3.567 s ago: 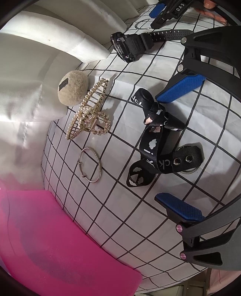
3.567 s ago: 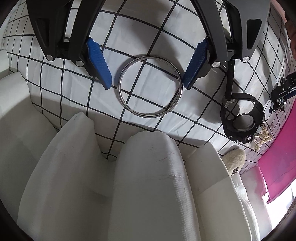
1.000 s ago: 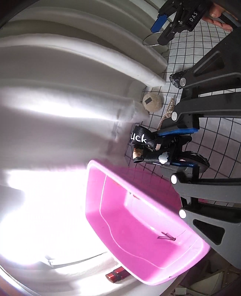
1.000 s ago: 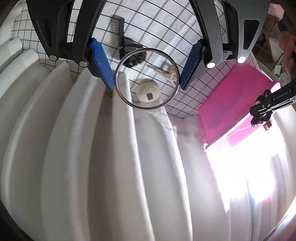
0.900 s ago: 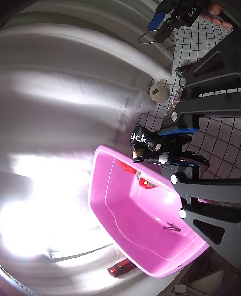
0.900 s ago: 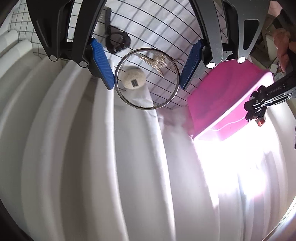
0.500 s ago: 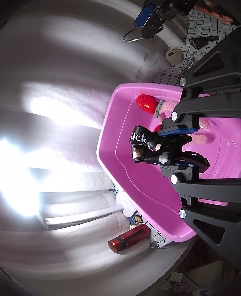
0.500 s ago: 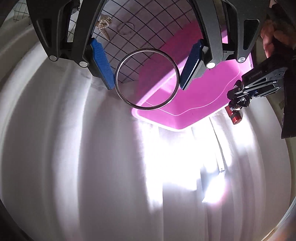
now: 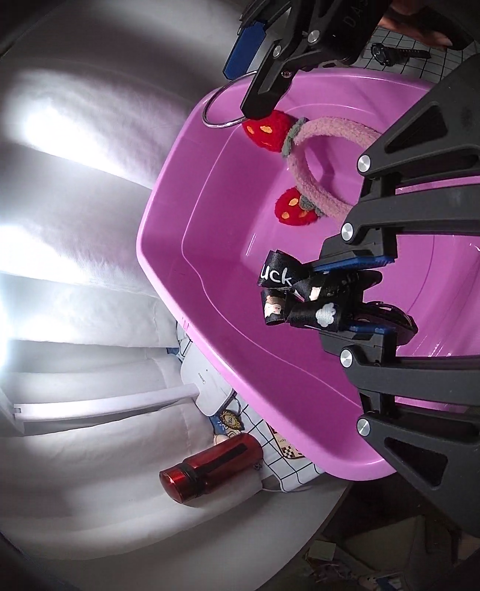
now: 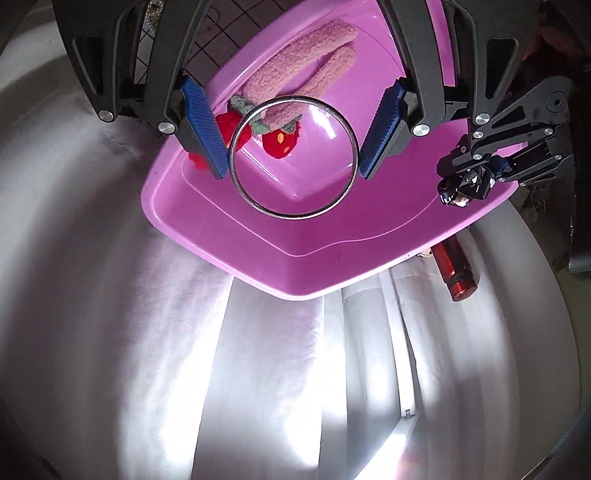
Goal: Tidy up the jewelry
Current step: 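Carry the black clip with the left tool toward the pink tub while the right tool grasps the silver ring, then release the black clip from the left tool while the right tool drops the silver ring into the tub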
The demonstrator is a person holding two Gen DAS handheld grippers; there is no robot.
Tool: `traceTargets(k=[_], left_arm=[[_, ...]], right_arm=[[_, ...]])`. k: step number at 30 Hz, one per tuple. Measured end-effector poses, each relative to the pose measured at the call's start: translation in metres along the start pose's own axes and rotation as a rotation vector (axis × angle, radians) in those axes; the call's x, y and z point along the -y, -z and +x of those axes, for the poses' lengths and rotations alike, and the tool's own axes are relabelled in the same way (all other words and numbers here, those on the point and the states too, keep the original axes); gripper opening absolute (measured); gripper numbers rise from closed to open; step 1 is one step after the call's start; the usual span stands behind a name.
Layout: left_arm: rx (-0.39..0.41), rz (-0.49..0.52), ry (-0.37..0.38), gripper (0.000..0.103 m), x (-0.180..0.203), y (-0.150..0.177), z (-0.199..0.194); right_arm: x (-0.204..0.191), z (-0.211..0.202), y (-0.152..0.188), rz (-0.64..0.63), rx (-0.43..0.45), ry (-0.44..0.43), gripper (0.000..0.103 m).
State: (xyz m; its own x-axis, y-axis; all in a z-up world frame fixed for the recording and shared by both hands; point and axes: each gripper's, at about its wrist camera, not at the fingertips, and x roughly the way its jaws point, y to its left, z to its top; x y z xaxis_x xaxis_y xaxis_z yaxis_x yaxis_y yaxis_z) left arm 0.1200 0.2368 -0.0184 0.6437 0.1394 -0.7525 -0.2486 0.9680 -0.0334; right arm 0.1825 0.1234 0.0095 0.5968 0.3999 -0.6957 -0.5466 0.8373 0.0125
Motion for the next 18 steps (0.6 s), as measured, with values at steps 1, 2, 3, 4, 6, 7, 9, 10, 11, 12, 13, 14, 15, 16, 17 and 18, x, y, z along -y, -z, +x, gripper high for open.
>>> traceTargets(k=[1, 2, 3, 4, 6, 7, 9, 10, 11, 12, 13, 14, 15, 16, 17, 18], left_arm=[[-0.008, -0.005, 0.002, 0.022, -0.001, 0.000, 0.003], [-0.013, -0.010, 0.003, 0.022, -0.003, 0.001, 0.005], [-0.017, -0.013, 0.001, 0.022, -0.004, 0.000, 0.008], [-0.020, -0.017, 0.003, 0.022, -0.006, 0.000, 0.009], [-0.011, -0.014, -0.003, 0.022, -0.008, -0.003, 0.010], [-0.015, -0.011, -0.012, 0.022, -0.008, -0.004, 0.010], [-0.023, -0.013, -0.009, 0.023, -0.009, -0.005, 0.011], [-0.028, -0.013, -0.012, 0.023, -0.009, -0.005, 0.012], [-0.032, -0.013, -0.011, 0.024, -0.009, -0.005, 0.012], [-0.035, -0.011, -0.011, 0.024, -0.009, -0.005, 0.012], [-0.039, -0.010, -0.013, 0.026, -0.009, -0.005, 0.012], [-0.042, -0.010, -0.015, 0.028, -0.009, -0.005, 0.013], [-0.044, -0.012, -0.013, 0.029, -0.009, -0.005, 0.013], [-0.047, -0.013, -0.017, 0.034, -0.009, -0.005, 0.013], [-0.048, -0.014, -0.020, 0.037, -0.010, -0.005, 0.012], [-0.046, -0.015, -0.018, 0.037, -0.010, -0.005, 0.011]], right_arm=[[-0.001, 0.007, 0.000, -0.003, -0.013, 0.003, 0.070], [-0.001, 0.012, 0.000, -0.003, -0.024, 0.006, 0.070], [0.000, 0.016, 0.001, -0.002, -0.032, 0.010, 0.070], [0.001, 0.019, 0.002, 0.001, -0.040, 0.013, 0.070], [0.001, 0.026, 0.002, 0.007, -0.055, 0.017, 0.070], [0.001, 0.029, 0.002, 0.007, -0.061, 0.024, 0.070], [0.002, 0.032, 0.003, 0.010, -0.067, 0.031, 0.070], [0.002, 0.033, 0.002, 0.012, -0.067, 0.036, 0.070], [0.003, 0.033, 0.003, 0.014, -0.066, 0.042, 0.070], [0.003, 0.033, 0.003, 0.017, -0.067, 0.045, 0.070], [0.004, 0.033, 0.003, 0.020, -0.069, 0.047, 0.070], [0.005, 0.033, 0.003, 0.024, -0.069, 0.052, 0.070], [0.005, 0.033, 0.003, 0.027, -0.068, 0.060, 0.071], [0.007, 0.034, 0.002, 0.032, -0.069, 0.070, 0.071], [0.008, 0.034, 0.003, 0.041, -0.070, 0.076, 0.071], [0.010, 0.034, 0.003, 0.054, -0.077, 0.078, 0.071]])
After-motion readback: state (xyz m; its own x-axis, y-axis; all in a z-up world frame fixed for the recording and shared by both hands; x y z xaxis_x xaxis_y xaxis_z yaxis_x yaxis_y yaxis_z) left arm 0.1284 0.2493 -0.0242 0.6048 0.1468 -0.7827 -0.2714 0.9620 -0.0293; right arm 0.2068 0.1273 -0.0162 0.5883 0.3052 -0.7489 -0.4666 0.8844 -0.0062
